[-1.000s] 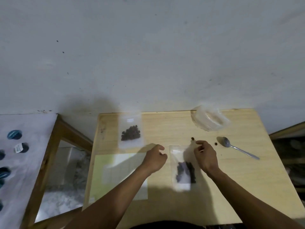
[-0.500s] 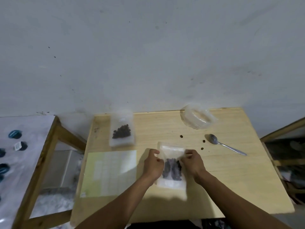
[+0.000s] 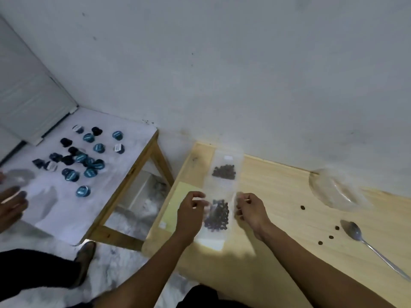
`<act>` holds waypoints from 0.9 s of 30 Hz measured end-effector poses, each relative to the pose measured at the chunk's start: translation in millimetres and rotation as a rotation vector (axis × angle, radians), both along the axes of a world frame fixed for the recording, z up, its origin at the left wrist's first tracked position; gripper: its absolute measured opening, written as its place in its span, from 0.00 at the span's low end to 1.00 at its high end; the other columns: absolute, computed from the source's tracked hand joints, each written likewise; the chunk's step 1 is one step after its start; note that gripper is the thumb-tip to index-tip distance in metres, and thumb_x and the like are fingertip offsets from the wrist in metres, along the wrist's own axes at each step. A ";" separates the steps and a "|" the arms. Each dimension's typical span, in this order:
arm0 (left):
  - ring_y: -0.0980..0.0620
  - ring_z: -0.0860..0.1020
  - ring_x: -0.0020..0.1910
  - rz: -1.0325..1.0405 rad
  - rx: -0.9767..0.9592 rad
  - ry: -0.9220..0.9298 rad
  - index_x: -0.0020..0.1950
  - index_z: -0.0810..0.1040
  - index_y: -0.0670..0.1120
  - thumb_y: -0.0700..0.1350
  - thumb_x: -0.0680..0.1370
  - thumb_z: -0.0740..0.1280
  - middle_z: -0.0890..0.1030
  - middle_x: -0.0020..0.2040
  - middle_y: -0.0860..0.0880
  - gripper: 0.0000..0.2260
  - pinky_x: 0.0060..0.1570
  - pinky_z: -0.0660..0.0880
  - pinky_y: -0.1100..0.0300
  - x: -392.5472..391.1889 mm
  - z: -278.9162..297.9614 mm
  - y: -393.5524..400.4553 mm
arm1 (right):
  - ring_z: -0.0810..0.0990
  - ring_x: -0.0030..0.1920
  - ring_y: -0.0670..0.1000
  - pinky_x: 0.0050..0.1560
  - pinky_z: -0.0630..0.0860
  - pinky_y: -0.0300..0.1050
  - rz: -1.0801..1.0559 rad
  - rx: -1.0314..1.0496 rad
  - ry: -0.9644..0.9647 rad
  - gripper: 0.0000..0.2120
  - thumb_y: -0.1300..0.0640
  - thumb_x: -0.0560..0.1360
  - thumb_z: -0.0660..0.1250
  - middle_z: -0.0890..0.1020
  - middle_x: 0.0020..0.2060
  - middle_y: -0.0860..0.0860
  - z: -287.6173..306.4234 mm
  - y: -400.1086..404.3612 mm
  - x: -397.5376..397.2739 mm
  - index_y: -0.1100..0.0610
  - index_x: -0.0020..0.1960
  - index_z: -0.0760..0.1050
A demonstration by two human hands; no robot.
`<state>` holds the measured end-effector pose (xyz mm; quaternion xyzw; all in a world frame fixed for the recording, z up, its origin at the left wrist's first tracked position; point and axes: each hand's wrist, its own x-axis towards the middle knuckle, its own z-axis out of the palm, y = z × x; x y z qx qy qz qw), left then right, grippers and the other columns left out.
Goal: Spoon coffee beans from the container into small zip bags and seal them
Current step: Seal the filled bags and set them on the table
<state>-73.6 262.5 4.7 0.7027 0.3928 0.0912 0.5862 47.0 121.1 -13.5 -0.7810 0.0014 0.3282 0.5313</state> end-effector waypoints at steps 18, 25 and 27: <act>0.40 0.82 0.47 0.572 -0.016 -0.129 0.48 0.77 0.51 0.39 0.81 0.64 0.83 0.45 0.43 0.08 0.45 0.77 0.50 -153.2 -11.8 111.0 | 0.82 0.47 0.53 0.49 0.81 0.48 0.783 -0.385 -0.196 0.22 0.40 0.74 0.67 0.82 0.49 0.53 -36.5 149.5 -110.0 0.59 0.53 0.80; 0.42 0.82 0.48 0.564 0.012 -0.122 0.49 0.77 0.51 0.39 0.82 0.63 0.83 0.46 0.45 0.07 0.47 0.80 0.49 -149.1 -8.4 115.1 | 0.82 0.51 0.56 0.52 0.80 0.50 0.729 -0.439 -0.222 0.18 0.48 0.76 0.67 0.82 0.54 0.55 -43.2 165.4 -115.3 0.59 0.59 0.78; 0.46 0.83 0.48 0.546 0.042 -0.093 0.50 0.77 0.53 0.42 0.82 0.63 0.84 0.47 0.47 0.06 0.50 0.81 0.49 -144.9 -7.9 116.0 | 0.82 0.47 0.54 0.47 0.80 0.48 0.711 -0.391 -0.195 0.11 0.51 0.76 0.68 0.83 0.49 0.55 -43.7 161.9 -111.4 0.59 0.51 0.80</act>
